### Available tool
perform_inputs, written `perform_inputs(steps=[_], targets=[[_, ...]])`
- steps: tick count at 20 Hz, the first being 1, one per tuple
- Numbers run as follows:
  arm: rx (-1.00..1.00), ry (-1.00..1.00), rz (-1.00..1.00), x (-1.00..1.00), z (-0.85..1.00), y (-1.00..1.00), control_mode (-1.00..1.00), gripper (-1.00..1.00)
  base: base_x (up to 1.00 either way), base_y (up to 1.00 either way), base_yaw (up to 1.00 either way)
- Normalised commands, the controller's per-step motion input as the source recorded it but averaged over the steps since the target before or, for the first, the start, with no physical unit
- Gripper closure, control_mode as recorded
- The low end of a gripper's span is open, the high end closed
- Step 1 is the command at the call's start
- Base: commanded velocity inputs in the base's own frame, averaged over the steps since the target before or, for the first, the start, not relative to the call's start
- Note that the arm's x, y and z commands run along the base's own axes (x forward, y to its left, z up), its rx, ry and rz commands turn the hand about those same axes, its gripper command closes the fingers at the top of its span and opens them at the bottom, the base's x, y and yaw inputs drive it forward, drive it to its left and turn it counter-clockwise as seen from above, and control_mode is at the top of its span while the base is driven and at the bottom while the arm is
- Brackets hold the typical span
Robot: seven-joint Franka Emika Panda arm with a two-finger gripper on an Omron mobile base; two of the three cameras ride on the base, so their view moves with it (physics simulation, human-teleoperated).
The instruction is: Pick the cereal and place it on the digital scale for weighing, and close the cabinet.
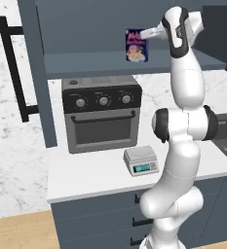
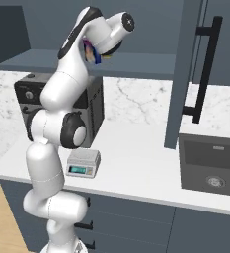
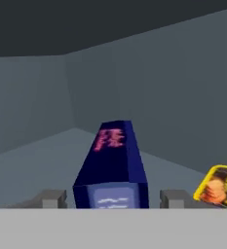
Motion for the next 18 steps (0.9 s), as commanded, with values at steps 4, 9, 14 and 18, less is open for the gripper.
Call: perform_inputs(steps=[4, 9, 14, 18], targets=[[0.0, -0.01, 0.0, 0.03, -0.22, 0.38, -1.0, 1.0, 0.0, 0.0, 0.0], [0.0, -0.07, 0.0, -0.13, -0.01, 0.08, -1.0, 1.0, 0.0, 0.0, 0.0], [0.0, -0.1, 0.0, -0.43, 0.0, 0.04, -1.0, 1.0, 0.0, 0.0, 0.0], [0.0, -0.06, 0.0, -0.56, 0.0, 0.13, -1.0, 1.0, 0.0, 0.0, 0.0]])
